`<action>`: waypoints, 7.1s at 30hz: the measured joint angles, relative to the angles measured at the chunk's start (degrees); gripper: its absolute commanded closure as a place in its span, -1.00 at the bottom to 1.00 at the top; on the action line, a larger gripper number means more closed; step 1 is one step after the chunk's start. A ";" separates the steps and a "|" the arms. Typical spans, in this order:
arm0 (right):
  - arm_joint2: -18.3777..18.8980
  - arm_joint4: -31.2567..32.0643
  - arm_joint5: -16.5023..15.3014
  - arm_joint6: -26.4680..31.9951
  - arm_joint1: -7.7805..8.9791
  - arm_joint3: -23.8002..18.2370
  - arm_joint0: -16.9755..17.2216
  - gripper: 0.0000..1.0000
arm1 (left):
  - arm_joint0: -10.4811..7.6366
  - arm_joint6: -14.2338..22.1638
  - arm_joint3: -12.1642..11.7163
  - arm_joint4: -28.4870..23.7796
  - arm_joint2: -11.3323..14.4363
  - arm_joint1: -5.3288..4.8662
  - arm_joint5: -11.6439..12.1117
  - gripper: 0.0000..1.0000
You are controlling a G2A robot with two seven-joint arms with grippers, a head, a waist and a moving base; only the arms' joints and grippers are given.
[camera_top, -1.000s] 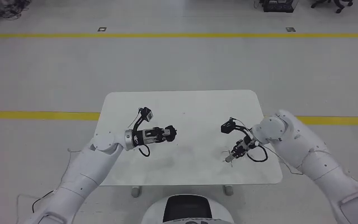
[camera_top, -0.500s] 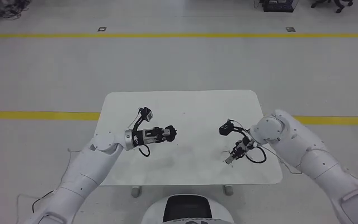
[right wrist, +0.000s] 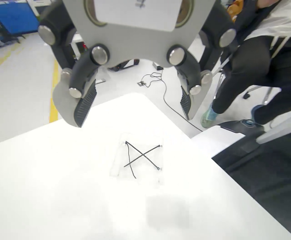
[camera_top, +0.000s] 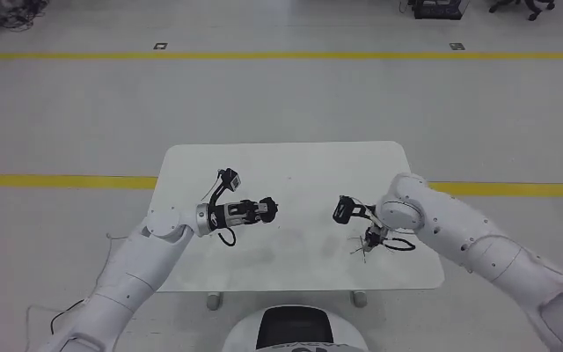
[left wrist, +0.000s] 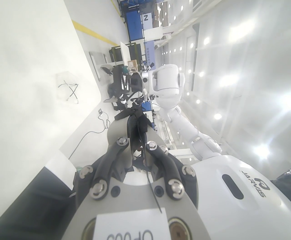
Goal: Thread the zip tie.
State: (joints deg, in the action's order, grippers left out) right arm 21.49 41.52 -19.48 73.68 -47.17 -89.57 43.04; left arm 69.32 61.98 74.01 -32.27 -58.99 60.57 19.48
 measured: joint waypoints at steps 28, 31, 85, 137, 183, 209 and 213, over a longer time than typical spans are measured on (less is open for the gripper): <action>-11.75 7.26 0.00 -21.14 5.63 -1.32 -3.03 -1.00 | 0.00 0.00 0.00 0.00 0.00 0.00 0.00 1.00; -11.75 8.93 0.00 -22.45 7.10 -1.83 -2.37 -0.56 | 0.00 0.00 0.00 0.00 0.00 0.00 0.00 1.00; -11.75 8.00 0.00 -21.90 -0.62 7.05 2.08 0.28 | 0.00 0.00 0.00 0.00 0.00 0.00 0.00 1.00; -11.75 9.47 0.00 -20.86 -6.06 15.26 2.75 1.00 | 0.00 0.00 0.00 0.00 0.00 0.00 0.00 1.00; -11.75 12.34 0.00 -22.93 -6.39 15.00 3.77 0.82 | 0.00 0.00 0.00 0.00 0.00 0.00 0.00 1.00; -11.75 12.65 0.00 -19.88 -3.20 8.00 2.22 1.00 | 0.00 0.00 0.00 0.00 0.00 0.00 0.00 1.00; -11.75 13.18 0.00 -20.76 -2.52 7.42 2.24 1.00 | 0.00 0.00 0.00 0.00 0.00 0.00 0.00 1.00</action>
State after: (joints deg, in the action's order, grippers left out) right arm 9.74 54.71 -19.48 52.92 -49.69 -82.14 45.28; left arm 69.32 61.98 74.01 -32.27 -58.99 60.57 19.48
